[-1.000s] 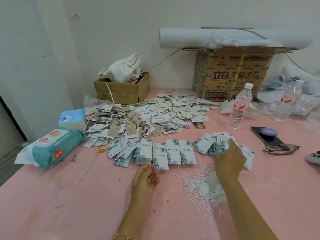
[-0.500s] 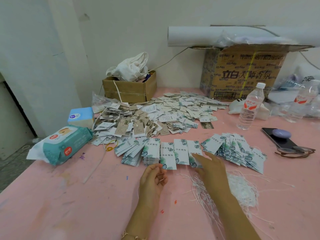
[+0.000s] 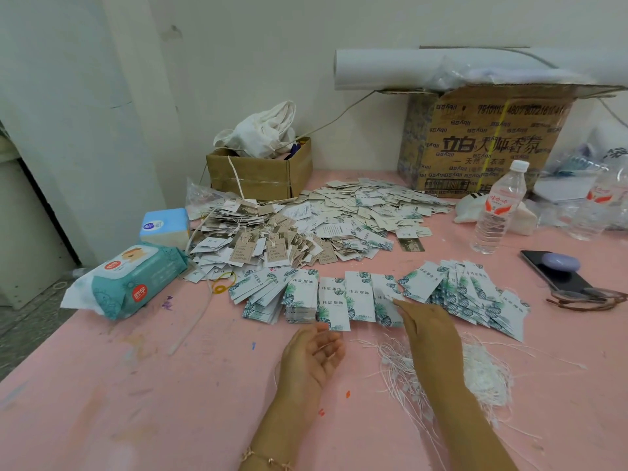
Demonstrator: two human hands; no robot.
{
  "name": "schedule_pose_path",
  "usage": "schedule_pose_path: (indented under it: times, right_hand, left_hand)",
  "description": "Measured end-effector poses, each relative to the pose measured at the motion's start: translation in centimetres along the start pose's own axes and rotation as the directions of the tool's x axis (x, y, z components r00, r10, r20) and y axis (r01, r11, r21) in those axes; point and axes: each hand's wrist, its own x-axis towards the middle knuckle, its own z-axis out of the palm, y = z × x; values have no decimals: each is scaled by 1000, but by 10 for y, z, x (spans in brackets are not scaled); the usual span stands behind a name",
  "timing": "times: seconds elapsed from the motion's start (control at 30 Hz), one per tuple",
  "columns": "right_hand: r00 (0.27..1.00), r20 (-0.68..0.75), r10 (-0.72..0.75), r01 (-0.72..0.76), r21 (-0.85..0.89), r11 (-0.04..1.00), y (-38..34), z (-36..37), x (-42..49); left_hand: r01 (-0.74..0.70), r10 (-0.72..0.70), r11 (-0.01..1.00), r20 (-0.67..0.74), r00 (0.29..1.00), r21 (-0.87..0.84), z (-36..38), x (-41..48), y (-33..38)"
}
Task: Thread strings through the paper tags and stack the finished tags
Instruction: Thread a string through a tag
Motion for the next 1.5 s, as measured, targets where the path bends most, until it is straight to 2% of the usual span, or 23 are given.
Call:
schedule_pose_path:
  times: [0.07, 0.2, 0.33, 0.43, 0.53, 0.63, 0.77, 0.87, 0.97, 1.03, 1.2, 1.37, 1.5]
  right_hand:
    - [999, -21, 31, -31, 15, 999, 3, 4, 0]
    - [997, -72, -8, 9, 5, 1000, 6, 13, -1]
    - [977, -210, -27, 30, 11, 999, 4, 10, -1]
    - [940, -278, -196, 203, -5, 979, 0, 4, 2]
    - [892, -217, -395, 421, 87, 903, -16, 8, 0]
    - [860, -123, -495, 510, 188, 839, -36, 21, -9]
    - [874, -17, -485, 478, 213, 852, -42, 30, -12]
    - [938, 42, -345, 331, 189, 924, -42, 29, -14]
    - [964, 191, -186, 189, 2, 982, -45, 33, -13]
    - [952, 252, -175, 203, -89, 975, -48, 34, -11]
    - [953, 14, -302, 302, -87, 949, -41, 40, -12]
    - [941, 6, -339, 337, -125, 933, -38, 40, -14]
    - [926, -97, -366, 351, -138, 926, -39, 41, -13]
  left_hand:
    - [-1, -1, 998, 28, 1000, 69, 1, -1, -2]
    - [-33, 13, 977, 95, 995, 210, 0, -2, -6]
    - [-39, 12, 968, 109, 994, 249, 0, -1, -8]
    - [-23, -3, 974, 113, 994, 227, 3, -2, -5]
    - [-20, -4, 981, 122, 993, 193, 6, -2, -4]
    - [-64, 53, 991, 93, 994, 118, 4, 1, -4]
    - [-197, 188, 972, 81, 979, 125, -2, 4, -6]
    - [-319, 316, 923, 47, 947, 216, -4, 6, -6]
    - [-412, 427, 868, 7, 904, 276, -5, 5, -4]
    - [-426, 449, 870, -45, 892, 248, -7, 6, -2]
    - [-419, 456, 880, -152, 877, 222, -14, 12, -1]
    - [-418, 467, 873, -184, 865, 252, -17, 15, -2]
    - [-434, 495, 849, -165, 853, 302, -18, 13, -4]
